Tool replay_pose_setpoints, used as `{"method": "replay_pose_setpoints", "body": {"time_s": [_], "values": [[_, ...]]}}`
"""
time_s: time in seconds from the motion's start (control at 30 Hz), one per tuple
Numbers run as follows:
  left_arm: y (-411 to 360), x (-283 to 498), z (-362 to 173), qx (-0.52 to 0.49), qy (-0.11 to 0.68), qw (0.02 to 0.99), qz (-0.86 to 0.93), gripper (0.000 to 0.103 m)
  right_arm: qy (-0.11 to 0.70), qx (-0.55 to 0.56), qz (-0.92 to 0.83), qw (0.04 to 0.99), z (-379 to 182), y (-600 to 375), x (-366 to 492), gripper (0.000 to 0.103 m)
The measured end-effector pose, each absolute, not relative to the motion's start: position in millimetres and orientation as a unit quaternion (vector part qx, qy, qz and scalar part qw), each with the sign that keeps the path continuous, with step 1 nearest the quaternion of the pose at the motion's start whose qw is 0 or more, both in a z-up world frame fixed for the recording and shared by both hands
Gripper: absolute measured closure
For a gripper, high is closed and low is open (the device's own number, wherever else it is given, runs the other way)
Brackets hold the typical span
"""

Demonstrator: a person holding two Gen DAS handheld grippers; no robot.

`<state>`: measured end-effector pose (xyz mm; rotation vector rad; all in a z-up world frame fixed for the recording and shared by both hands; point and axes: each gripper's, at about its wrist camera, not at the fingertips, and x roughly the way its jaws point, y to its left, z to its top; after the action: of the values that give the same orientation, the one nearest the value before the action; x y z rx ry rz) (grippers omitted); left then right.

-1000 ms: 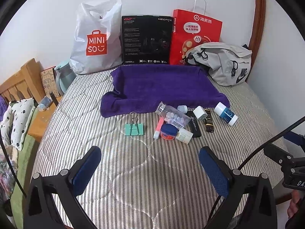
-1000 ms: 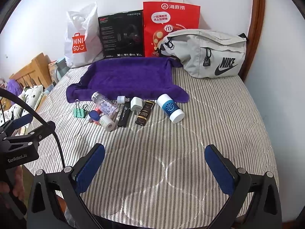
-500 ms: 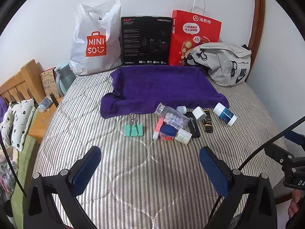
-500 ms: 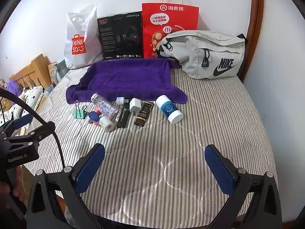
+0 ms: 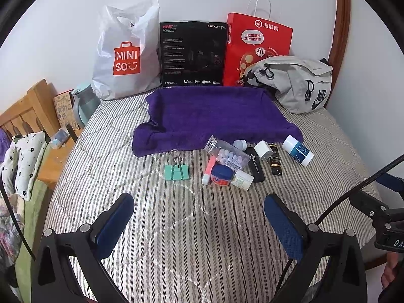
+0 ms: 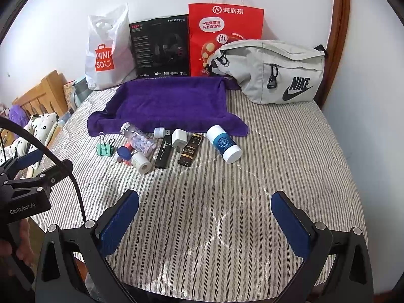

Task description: Organize rigid objects

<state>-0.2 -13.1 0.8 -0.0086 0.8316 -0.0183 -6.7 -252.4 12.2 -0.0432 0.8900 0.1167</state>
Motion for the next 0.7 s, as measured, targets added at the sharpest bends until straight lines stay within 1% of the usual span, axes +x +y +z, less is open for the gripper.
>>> {"method": "replay_pose_setpoints", "body": {"time_s": [0.7], "values": [[-7.2,6.4,-3.3,0.002,0.412,0.911,0.000,0.000,0.433,-0.022,0.064,0.899,6.4,-247.4,1.4,0.000]]}}
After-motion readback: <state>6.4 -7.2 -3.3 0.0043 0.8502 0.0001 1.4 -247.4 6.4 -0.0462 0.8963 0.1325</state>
